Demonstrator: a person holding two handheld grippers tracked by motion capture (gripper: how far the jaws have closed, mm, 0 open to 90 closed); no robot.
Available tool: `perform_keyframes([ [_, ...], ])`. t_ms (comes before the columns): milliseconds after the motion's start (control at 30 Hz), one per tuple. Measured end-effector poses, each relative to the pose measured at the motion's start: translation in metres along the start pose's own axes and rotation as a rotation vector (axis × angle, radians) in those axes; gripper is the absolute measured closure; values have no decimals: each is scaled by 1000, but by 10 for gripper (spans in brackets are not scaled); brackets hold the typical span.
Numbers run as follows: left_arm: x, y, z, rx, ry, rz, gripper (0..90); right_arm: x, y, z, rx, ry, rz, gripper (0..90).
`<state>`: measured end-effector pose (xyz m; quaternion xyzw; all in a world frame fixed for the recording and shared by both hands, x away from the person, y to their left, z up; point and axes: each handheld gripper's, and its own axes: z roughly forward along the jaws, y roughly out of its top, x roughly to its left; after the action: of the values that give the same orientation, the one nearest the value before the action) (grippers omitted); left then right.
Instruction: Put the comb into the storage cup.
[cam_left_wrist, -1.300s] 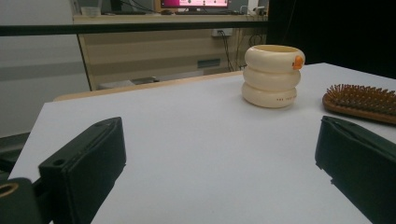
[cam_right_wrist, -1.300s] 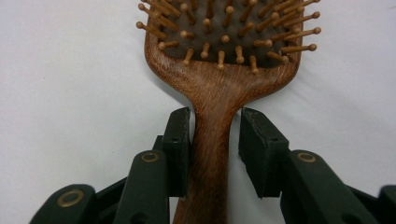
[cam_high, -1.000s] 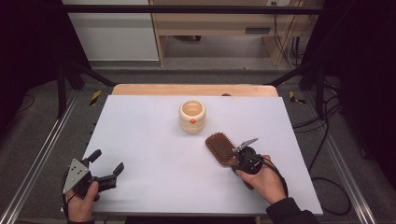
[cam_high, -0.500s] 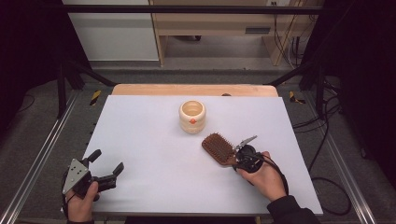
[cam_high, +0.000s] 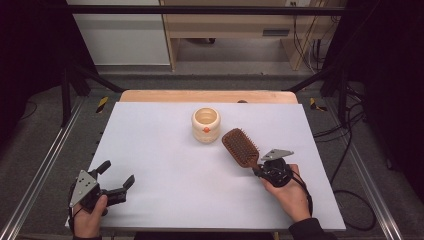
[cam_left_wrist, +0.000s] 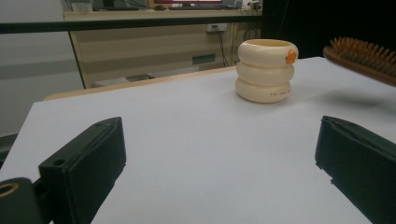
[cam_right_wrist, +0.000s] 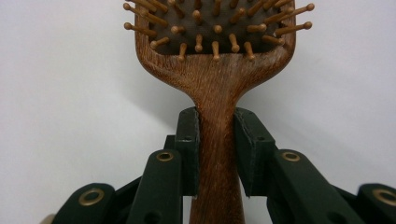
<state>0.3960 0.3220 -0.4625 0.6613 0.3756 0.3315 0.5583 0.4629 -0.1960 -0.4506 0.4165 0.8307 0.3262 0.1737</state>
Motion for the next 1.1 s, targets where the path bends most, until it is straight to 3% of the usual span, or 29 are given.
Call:
perform_keyframes([
  [133,0,-2,1,12,6,-7,18,-7,3,-7,-119,14,31,725],
  [267,-1,-3,2,25,13,-13,18,-11,5,-11,-187,17,44,725],
  [467,-1,-6,3,31,34,-21,19,-16,9,-13,-228,14,53,725],
  [667,-3,-6,-2,9,55,-24,20,-11,12,-16,-280,23,55,726],
  [933,-4,-5,1,0,23,-54,20,-6,19,-15,-314,16,31,726],
  [1100,-12,7,10,1,-13,-75,20,-8,23,-18,-346,12,36,725],
])
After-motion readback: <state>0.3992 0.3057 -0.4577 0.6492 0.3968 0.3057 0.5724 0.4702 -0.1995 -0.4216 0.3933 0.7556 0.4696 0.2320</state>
